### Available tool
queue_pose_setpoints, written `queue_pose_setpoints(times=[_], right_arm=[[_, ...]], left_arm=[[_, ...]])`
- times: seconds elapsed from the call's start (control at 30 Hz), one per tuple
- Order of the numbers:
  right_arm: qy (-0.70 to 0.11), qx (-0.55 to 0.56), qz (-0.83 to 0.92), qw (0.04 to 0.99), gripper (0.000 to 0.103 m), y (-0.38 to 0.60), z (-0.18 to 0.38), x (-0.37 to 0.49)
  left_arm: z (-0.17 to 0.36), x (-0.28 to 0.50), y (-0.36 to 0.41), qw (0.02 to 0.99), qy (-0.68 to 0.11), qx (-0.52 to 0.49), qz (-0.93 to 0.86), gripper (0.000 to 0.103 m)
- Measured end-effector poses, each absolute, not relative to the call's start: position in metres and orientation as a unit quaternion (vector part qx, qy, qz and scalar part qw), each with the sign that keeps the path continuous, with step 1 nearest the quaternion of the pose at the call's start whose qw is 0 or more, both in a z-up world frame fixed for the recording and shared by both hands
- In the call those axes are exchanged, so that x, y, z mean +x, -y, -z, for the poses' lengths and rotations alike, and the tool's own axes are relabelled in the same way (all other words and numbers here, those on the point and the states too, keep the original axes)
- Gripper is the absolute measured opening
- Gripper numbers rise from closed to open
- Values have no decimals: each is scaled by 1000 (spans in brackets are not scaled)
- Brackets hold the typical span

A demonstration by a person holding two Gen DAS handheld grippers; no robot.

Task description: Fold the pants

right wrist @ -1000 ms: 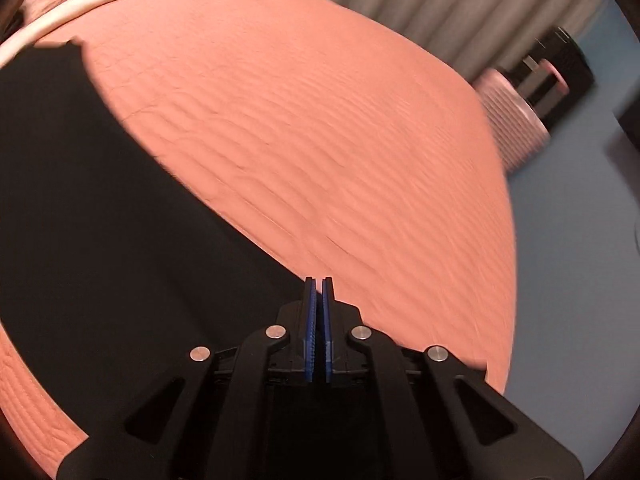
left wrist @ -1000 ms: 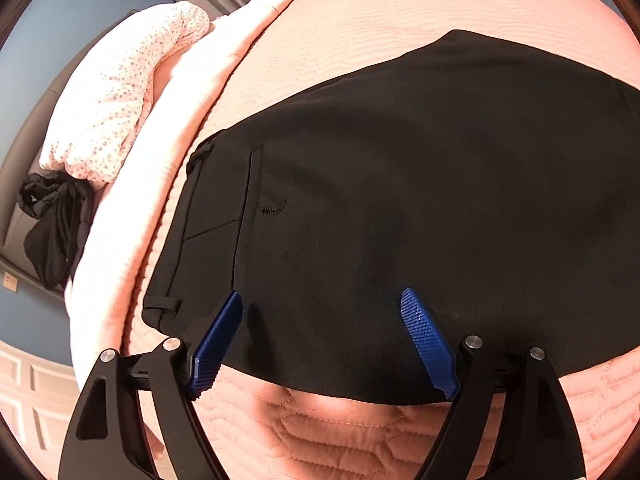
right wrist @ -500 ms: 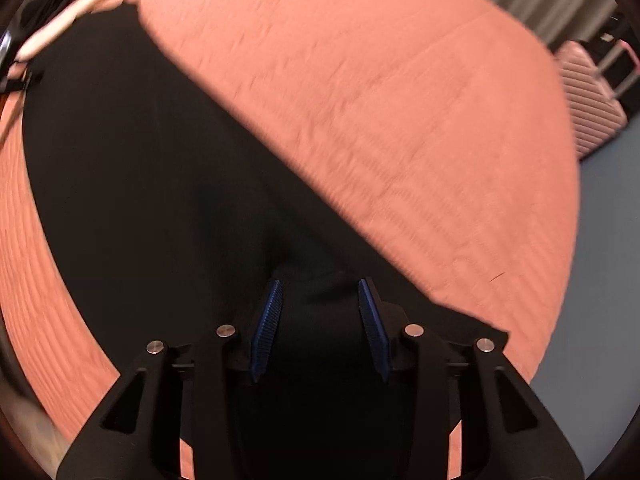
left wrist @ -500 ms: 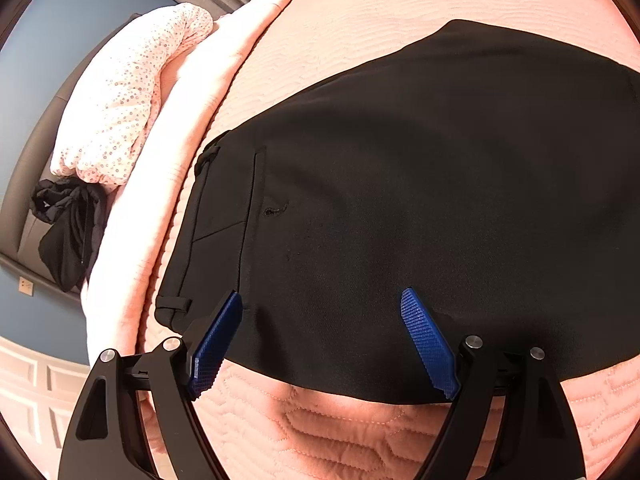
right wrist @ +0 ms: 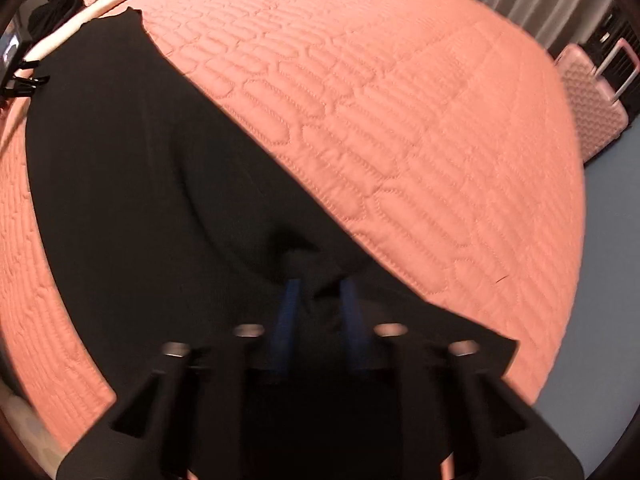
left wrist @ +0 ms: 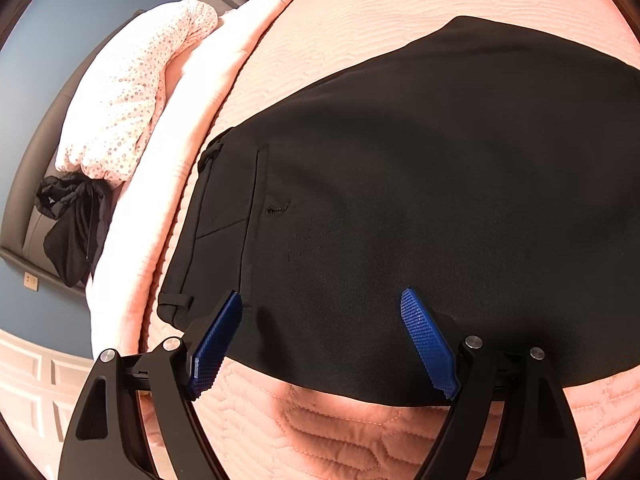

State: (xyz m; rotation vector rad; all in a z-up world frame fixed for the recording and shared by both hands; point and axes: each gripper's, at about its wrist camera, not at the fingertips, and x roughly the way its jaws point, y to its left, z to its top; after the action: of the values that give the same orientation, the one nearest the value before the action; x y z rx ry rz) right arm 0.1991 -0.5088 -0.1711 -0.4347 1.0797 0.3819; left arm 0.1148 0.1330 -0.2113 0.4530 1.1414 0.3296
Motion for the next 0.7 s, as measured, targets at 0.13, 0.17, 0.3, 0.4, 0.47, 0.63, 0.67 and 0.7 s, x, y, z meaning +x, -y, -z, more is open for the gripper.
queue_pose_setpoints(times=[0.13,0.17,0.3,0.4,0.47,0.63,0.67,0.7], right_arm=[[-453,-98,-34,886,11,558,152,194],[-455,-78,-14,887,14,564,151,188],[-448,-39,-77,890,12,516,146,144],[-475,-57,-83,874,12,512,180,120],[-476,23,2,879,14,542,169,103],[-511,33,85,855,26,564,172,61],[-509,43,105,853,29,570,169,55],[-500,64,112,856,29,572,163,50]], left_arm=[[210,115,-136,807,-534,199,-156,81],[210,115,-136,807,-534,199,-155,81],[211,115,-136,807,-533,201,-156,81],[210,115,-138,809,-533,196,-153,81],[207,113,-145,814,-533,181,-144,83],[206,111,-156,822,-534,142,-135,87],[204,111,-154,823,-531,148,-139,86],[200,109,-151,822,-527,160,-147,83]])
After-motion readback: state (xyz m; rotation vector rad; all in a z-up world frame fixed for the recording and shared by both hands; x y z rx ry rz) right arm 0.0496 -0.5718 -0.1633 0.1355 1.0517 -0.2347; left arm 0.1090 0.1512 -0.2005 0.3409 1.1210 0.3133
